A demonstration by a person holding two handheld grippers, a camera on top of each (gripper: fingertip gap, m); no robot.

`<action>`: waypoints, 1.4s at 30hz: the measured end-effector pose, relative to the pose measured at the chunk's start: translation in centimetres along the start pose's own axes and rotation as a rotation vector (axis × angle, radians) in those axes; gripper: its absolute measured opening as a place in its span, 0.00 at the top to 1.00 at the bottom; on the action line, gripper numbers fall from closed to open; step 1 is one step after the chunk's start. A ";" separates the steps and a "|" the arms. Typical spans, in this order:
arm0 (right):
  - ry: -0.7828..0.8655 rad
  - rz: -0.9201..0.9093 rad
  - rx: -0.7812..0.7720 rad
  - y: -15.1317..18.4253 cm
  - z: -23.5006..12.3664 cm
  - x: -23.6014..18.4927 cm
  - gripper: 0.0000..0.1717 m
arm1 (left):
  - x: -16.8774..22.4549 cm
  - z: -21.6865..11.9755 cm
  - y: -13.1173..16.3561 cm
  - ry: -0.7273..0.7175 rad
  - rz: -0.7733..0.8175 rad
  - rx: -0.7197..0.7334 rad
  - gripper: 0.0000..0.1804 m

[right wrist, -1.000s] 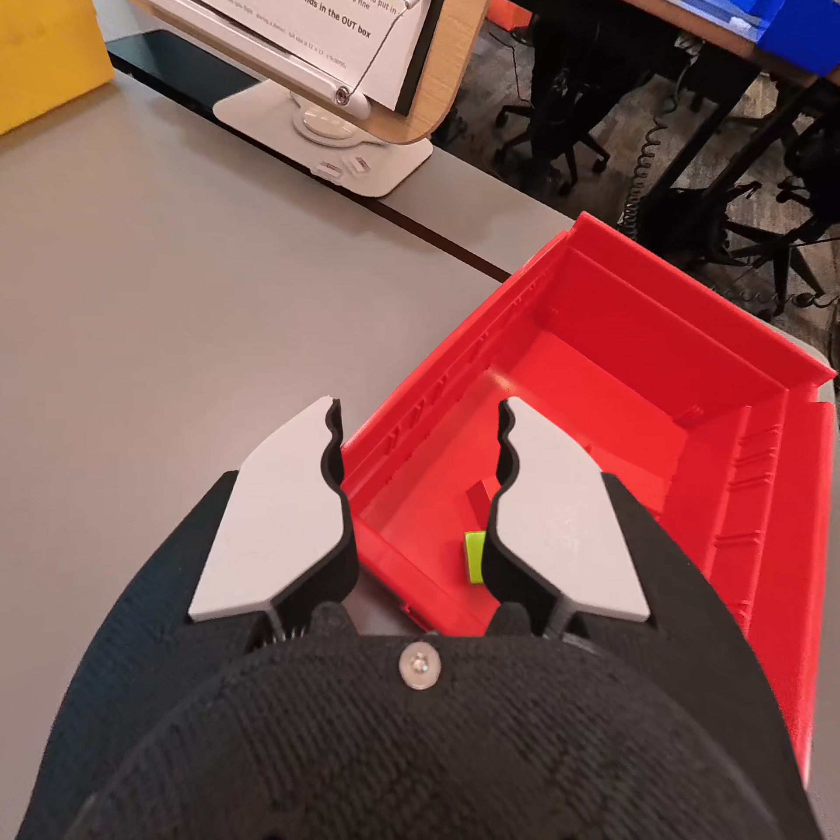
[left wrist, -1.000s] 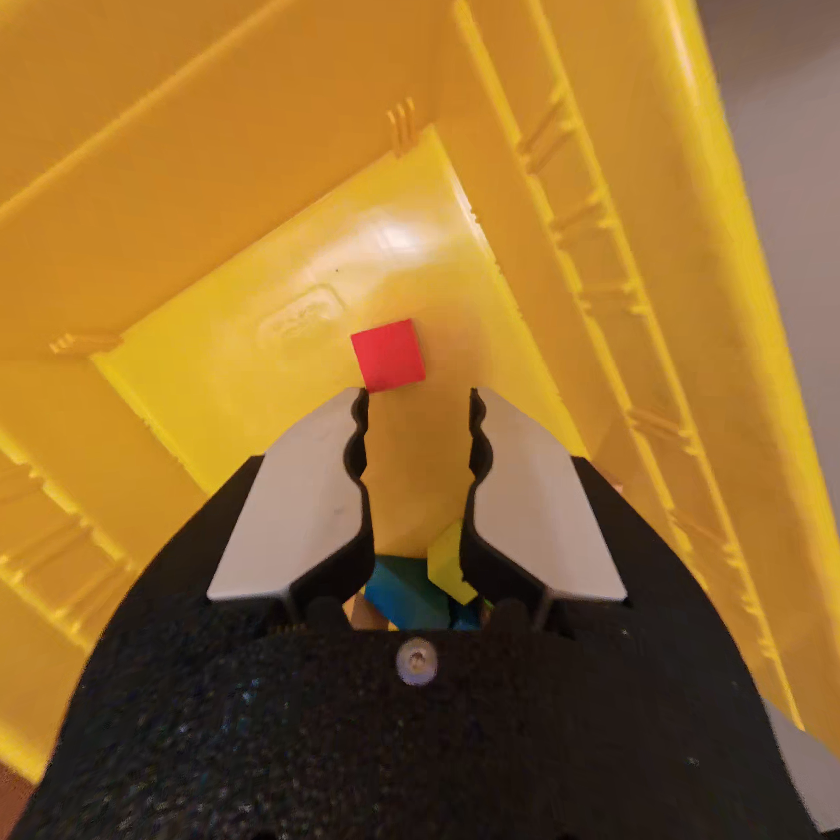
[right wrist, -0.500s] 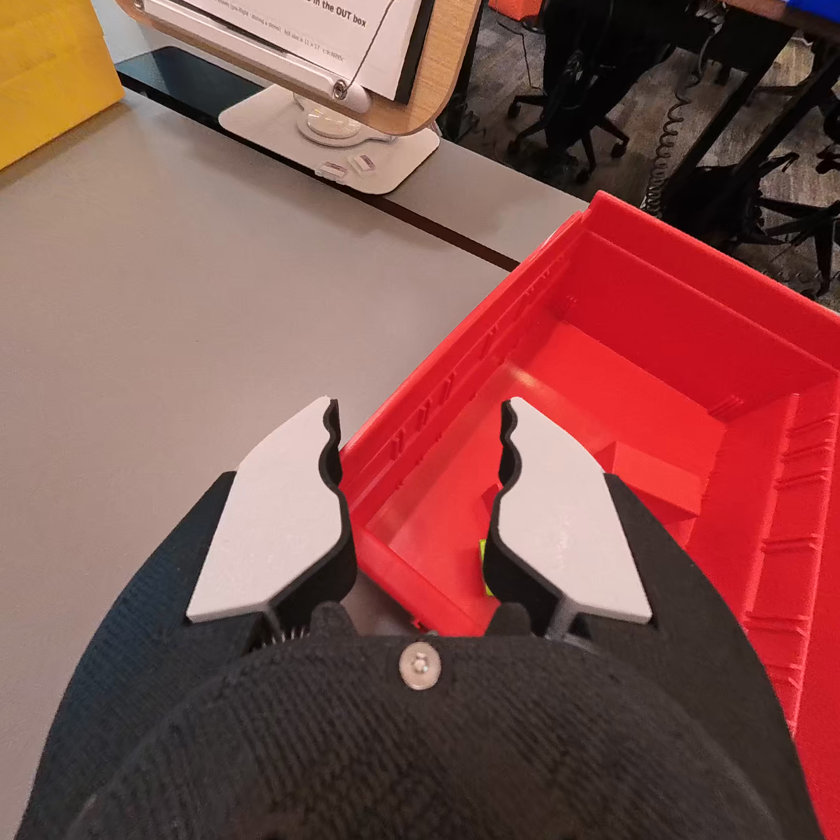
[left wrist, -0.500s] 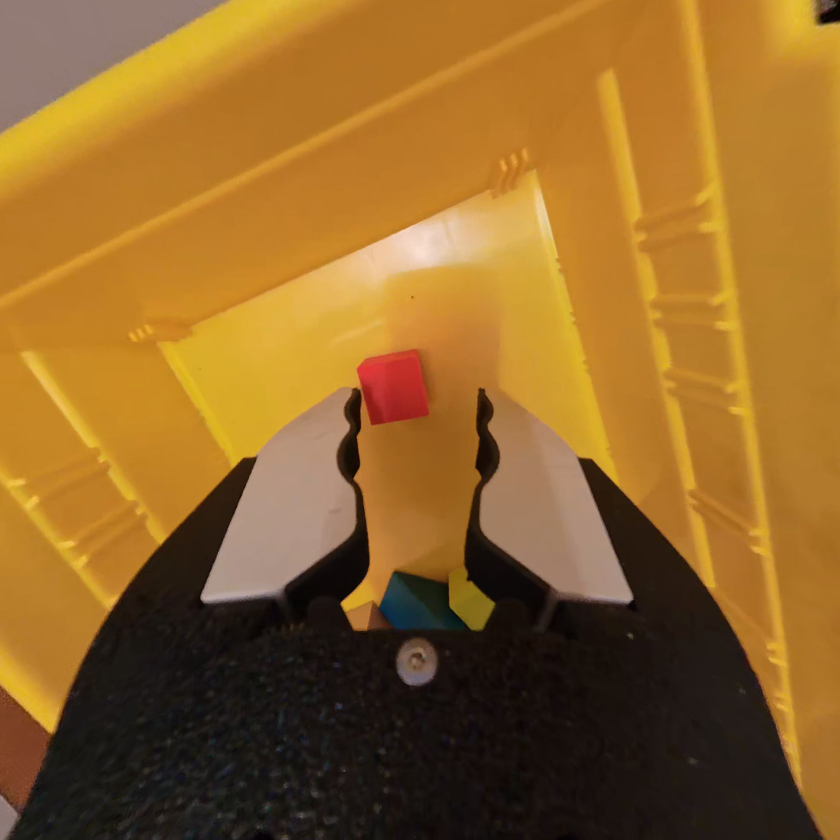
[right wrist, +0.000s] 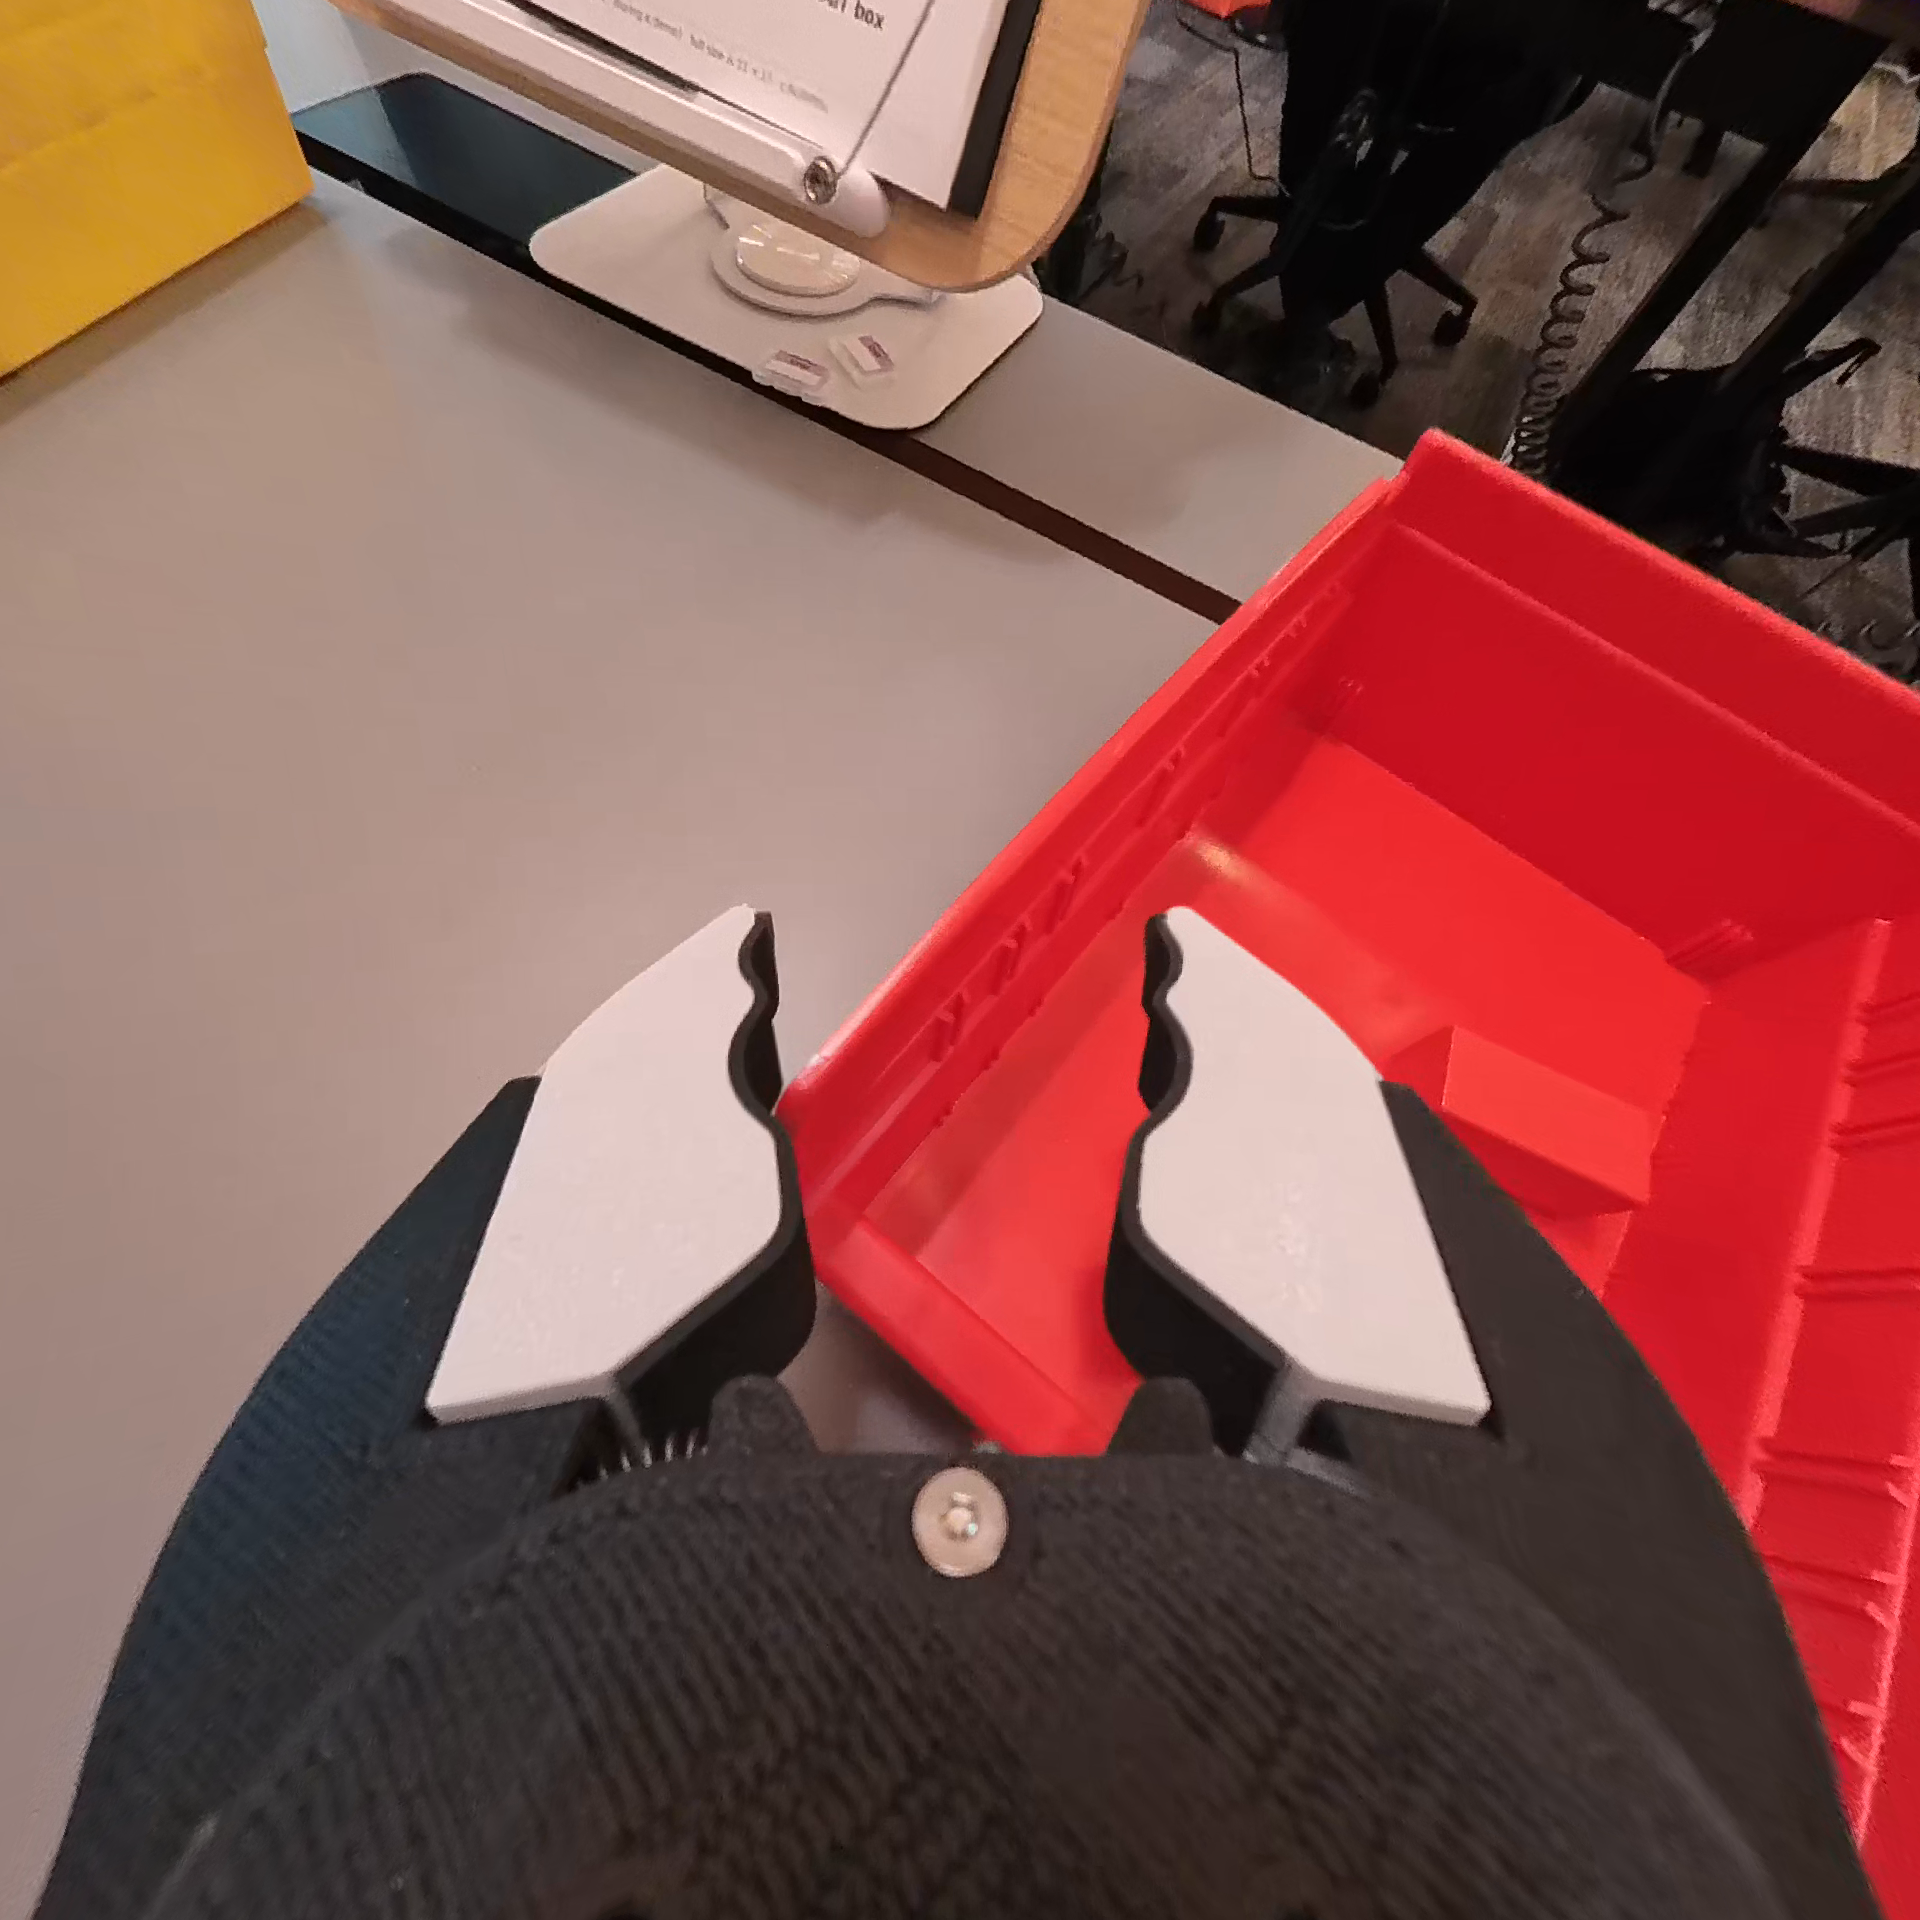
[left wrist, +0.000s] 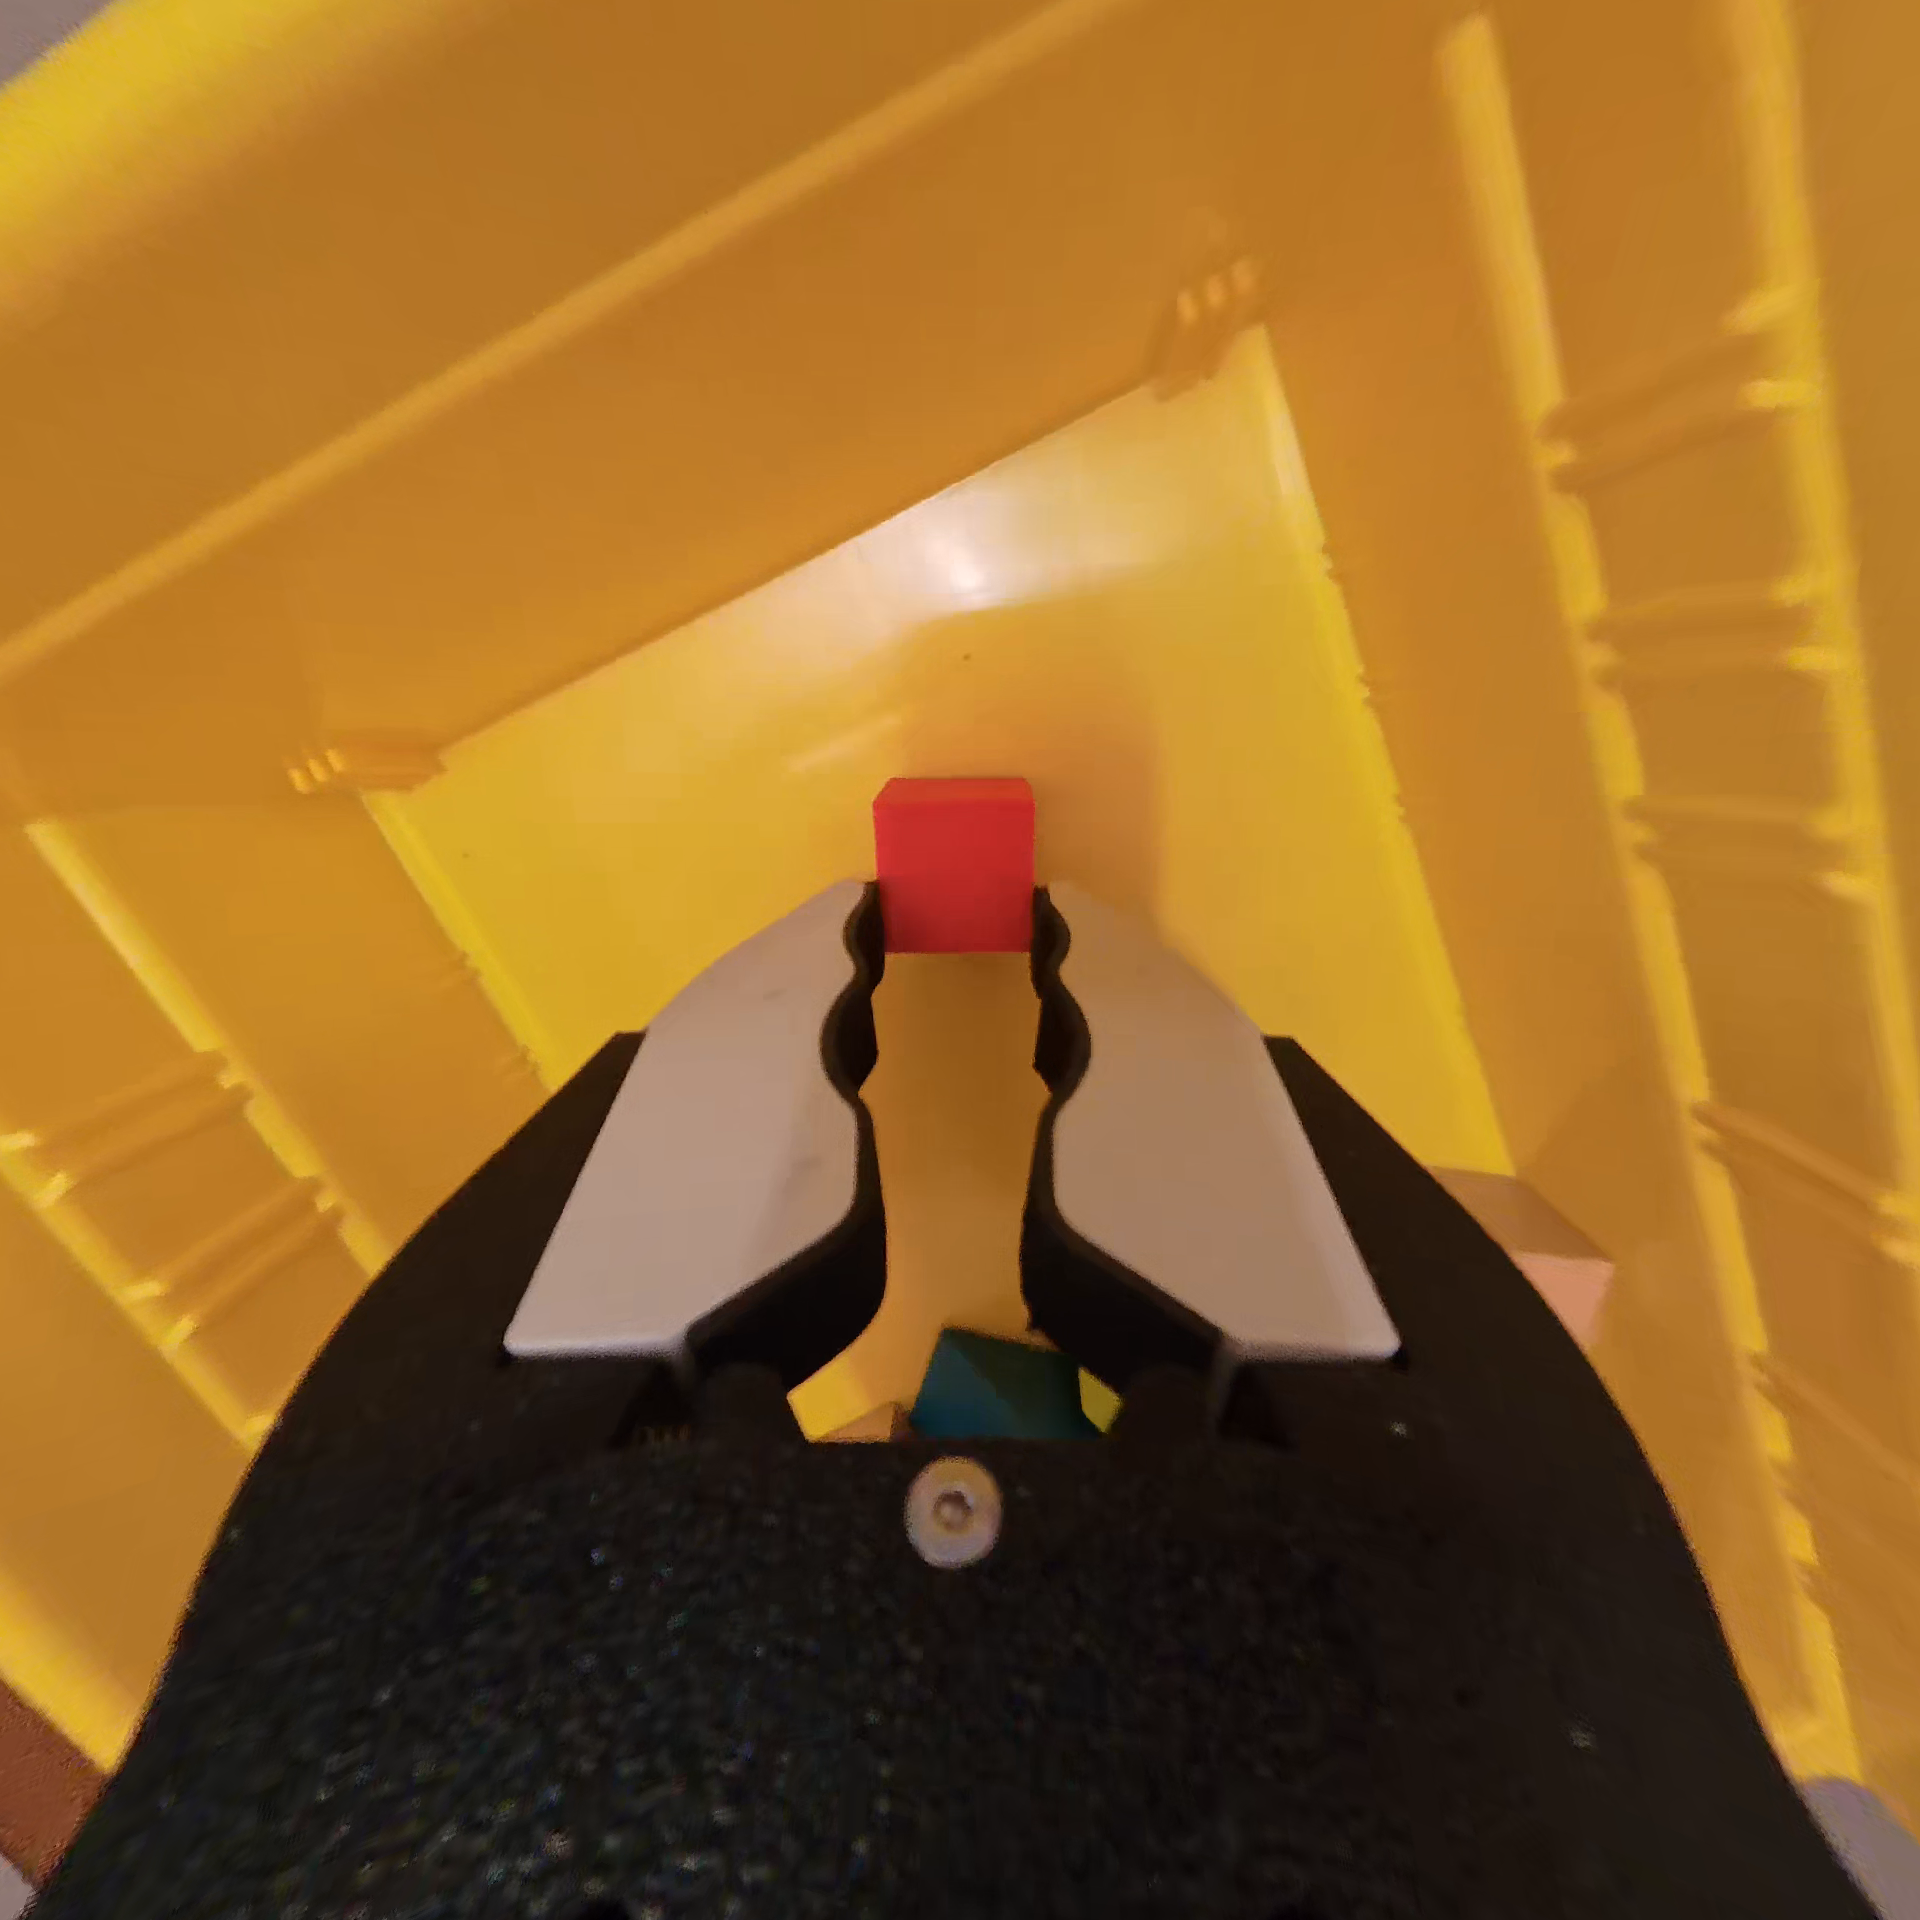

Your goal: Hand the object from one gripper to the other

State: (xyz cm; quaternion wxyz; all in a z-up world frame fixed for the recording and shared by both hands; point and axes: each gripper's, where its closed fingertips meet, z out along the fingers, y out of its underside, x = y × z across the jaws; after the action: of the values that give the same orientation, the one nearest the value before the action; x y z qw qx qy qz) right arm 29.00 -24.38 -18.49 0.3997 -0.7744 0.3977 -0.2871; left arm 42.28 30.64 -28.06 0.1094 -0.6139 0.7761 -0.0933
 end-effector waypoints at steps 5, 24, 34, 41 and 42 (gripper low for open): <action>-0.054 0.014 0.056 -1.3 -0.2 -1.3 0.60 | 3.4 -6.3 -2.0 0.095 0.090 0.271 0.86; -1.098 0.200 0.536 -12.5 -7.4 -23.6 0.60 | 36.1 -26.4 12.2 1.205 0.454 1.028 0.86; -1.140 0.127 0.534 -12.1 -7.8 -25.5 0.84 | 37.8 -25.8 13.3 1.155 0.512 1.000 0.86; -0.952 0.015 0.512 -11.8 -6.8 -23.5 0.84 | 37.3 -23.9 12.4 0.993 0.464 1.010 0.77; -0.889 0.029 0.511 -11.9 -6.6 -21.9 0.84 | 37.1 -23.3 12.3 0.959 0.457 0.997 0.78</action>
State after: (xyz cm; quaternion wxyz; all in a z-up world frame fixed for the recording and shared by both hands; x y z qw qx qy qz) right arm 17.23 -4.10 -7.82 0.7108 -0.6935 0.1170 -0.0125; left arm 15.90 -2.38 -11.17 0.0408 -0.2055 0.7129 -0.6693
